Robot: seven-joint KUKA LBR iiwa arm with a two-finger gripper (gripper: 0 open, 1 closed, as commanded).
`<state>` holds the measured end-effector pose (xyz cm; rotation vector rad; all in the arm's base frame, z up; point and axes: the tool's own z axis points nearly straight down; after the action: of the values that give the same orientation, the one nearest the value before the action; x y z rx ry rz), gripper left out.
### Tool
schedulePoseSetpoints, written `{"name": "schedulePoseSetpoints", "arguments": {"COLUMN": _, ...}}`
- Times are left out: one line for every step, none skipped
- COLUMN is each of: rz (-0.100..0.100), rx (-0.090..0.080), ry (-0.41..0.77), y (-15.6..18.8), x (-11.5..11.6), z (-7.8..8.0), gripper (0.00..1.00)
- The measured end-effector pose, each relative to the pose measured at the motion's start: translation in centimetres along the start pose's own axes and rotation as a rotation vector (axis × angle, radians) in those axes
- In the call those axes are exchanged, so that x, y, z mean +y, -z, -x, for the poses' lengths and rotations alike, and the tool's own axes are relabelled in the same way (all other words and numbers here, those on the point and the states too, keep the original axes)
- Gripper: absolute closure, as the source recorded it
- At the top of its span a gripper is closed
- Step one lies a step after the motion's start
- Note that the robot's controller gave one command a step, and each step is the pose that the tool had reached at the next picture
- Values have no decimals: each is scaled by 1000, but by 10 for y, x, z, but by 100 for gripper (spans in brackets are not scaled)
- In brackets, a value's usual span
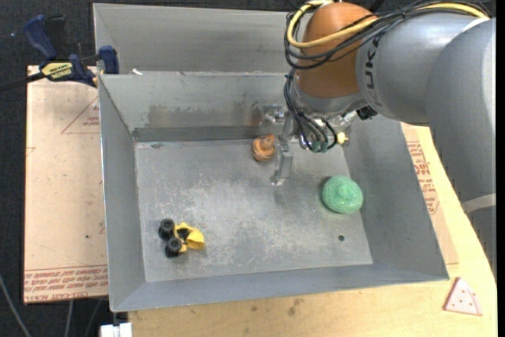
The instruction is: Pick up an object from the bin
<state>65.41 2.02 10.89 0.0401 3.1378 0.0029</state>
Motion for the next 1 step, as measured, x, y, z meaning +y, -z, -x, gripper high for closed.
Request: {"name": "schedulePoseSetpoints", "arguments": {"rz": 0, "rx": -1, "ry": -124, "y": -6, "x": -7, "z": 0, "gripper": 0}}
